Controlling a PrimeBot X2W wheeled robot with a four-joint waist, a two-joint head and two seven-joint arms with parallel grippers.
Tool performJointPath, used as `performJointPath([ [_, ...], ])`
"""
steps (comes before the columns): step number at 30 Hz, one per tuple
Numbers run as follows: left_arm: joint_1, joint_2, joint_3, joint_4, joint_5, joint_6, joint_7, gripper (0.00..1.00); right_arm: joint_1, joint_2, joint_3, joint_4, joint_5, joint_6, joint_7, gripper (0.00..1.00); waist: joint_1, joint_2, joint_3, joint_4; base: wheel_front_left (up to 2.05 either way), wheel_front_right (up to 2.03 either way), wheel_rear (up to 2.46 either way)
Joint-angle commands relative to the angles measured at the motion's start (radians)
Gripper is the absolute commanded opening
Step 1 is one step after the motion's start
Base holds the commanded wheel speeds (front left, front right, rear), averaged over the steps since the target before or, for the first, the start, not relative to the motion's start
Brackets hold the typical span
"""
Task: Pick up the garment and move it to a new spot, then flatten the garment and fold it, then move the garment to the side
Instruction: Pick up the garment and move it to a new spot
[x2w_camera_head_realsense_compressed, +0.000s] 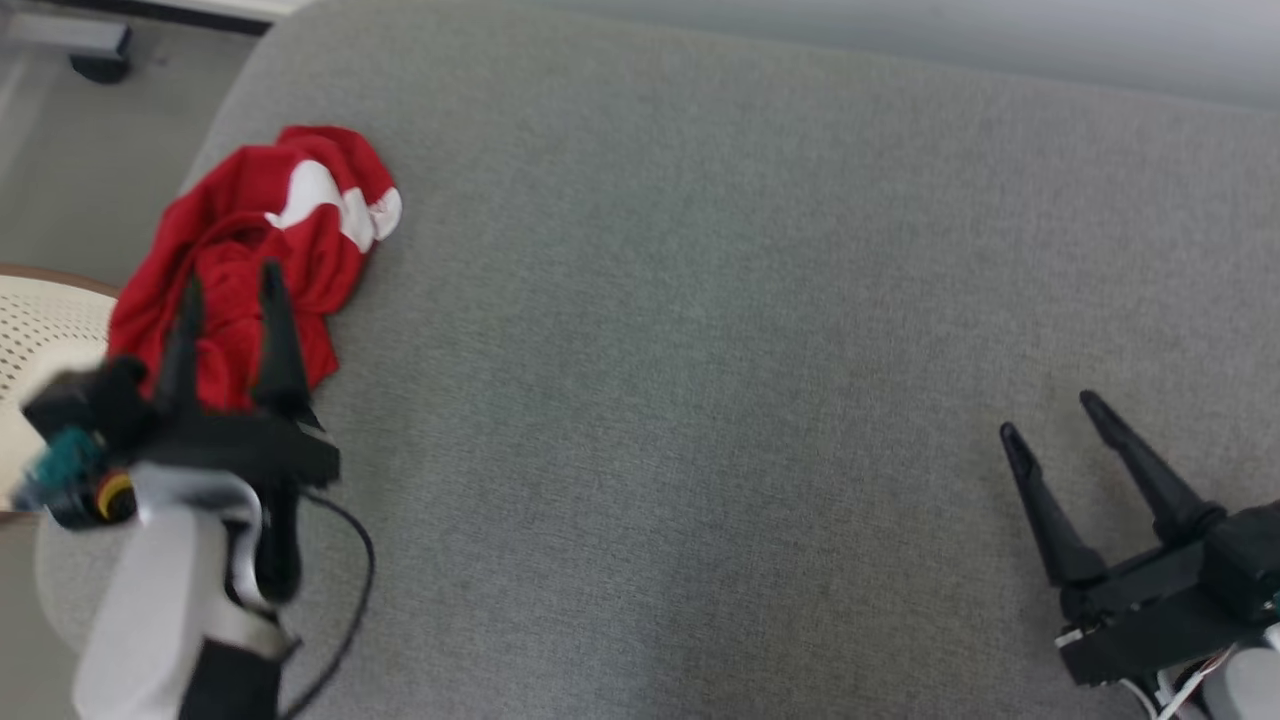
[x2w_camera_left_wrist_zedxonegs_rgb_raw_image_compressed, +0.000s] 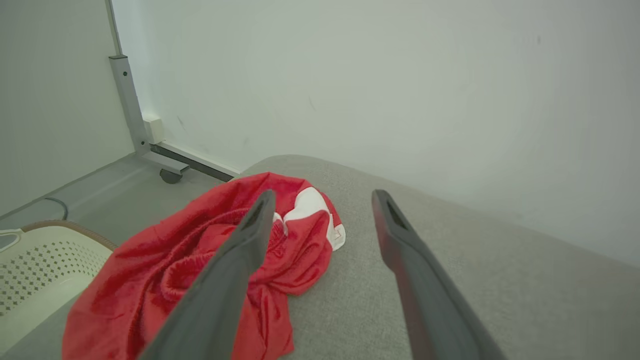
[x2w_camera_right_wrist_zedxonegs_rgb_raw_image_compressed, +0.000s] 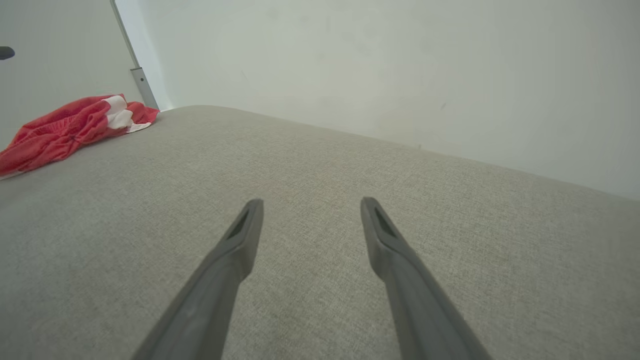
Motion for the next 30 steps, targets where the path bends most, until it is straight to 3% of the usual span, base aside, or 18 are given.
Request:
performJointPath([
  [1,-0.041,0.013,0.008,0.018,0.000,-0.003,0.006,1.00,-0.022,-0.013,-0.004,-0.009,0.004,-0.001,-0.003,1.00,-0.0003,-0.0002,0.113,-0.046,0.00,0.00,0.00],
  [15,-0.444,0.112,0.045,0.397,-0.031,0.081,0.256,1.00,-0.101,-0.080,-0.017,-0.024,0.010,-0.001,0.001,1.00,-0.0003,-0.0002,0.268,-0.075,0.00,0.00,0.00],
  [24,-0.529,0.155,0.061,0.517,-0.077,0.068,0.420,1.00,-0.115,-0.074,-0.021,-0.008,0.014,-0.002,0.007,1.00,-0.0003,-0.0002,0.300,-0.098,0.00,0.00,0.00],
  [30,-0.522,0.153,0.045,0.567,-0.091,0.054,0.502,1.00,-0.129,-0.059,-0.019,-0.003,0.016,-0.003,0.007,1.00,-0.0003,-0.0002,0.305,-0.116,0.00,0.00,0.00],
])
